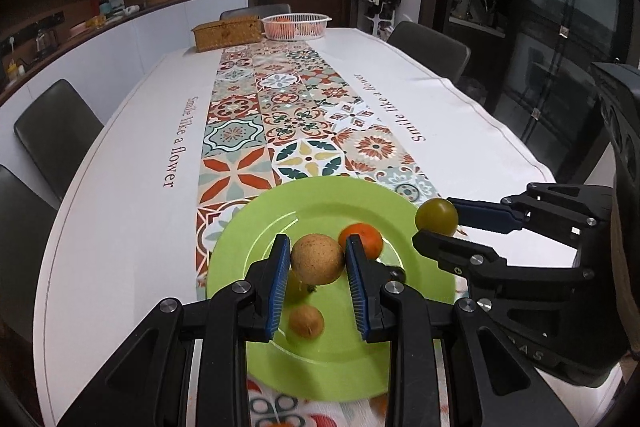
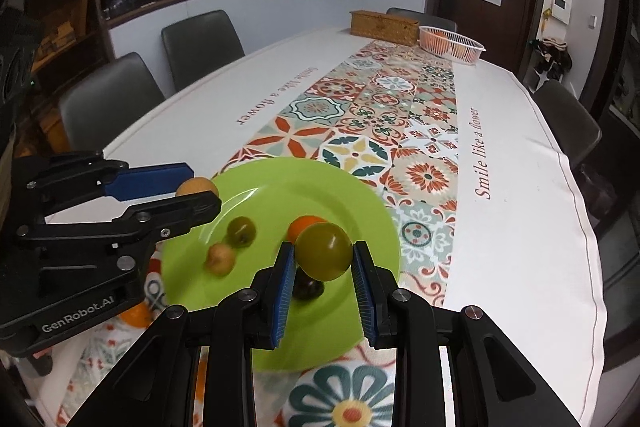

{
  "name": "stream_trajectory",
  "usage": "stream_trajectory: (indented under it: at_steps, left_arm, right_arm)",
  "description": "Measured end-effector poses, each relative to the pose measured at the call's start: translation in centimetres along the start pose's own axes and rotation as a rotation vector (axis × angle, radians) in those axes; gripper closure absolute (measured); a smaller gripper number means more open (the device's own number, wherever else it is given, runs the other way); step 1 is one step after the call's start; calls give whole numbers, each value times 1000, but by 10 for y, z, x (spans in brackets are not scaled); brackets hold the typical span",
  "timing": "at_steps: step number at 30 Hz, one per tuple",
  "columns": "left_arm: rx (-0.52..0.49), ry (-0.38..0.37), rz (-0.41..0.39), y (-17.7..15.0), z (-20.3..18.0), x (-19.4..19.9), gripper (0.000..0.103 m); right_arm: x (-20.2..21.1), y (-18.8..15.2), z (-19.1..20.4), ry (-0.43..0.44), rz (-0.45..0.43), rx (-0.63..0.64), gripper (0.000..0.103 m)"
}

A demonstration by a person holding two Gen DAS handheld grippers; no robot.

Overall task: Organize fruits
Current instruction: 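Carry the brown fruit and green-yellow fruit over the green plate with both tools, then open both tools to release the brown and green-yellow fruits onto the plate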

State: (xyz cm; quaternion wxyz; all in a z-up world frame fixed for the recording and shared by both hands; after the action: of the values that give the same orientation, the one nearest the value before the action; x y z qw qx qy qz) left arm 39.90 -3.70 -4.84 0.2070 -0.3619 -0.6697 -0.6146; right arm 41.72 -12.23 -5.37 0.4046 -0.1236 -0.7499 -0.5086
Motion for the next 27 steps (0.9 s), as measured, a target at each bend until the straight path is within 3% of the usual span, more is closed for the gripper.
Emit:
stream_trajectory:
  at_steps: [15,18,21,22,27]
  left_arm:
    - [27,86,125,15,17,-64,74]
    - [2,102,118,15,14,-65,73]
    - [14,104,91,17,14,-59,59]
    - [17,109,83,18,14,-57,58]
    - [56,118,58,21,18,-37,58]
  right_arm:
    - [-43,10,-17,1,101,-22,73]
    - [-44,9,-18,-6,103,-19,73]
    - [-44,7,-19,6,106,-28,70]
    - [-43,6,-19,10,103,-34,63]
    - [-35,3,-20,20,83,-56,60]
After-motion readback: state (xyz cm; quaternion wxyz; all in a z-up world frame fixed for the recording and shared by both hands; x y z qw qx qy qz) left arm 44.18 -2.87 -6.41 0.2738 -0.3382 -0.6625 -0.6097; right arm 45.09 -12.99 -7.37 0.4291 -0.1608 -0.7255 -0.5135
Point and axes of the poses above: each gripper's, at about its wrist camera, not at the fingertips, and x roughly against the way its jaws point, z to its left, y to its top, the point moved 3 cm from there along -x, roughly the way its jaws point, and after that the axes turned 12 degrees about x, right-handed, at the moved point
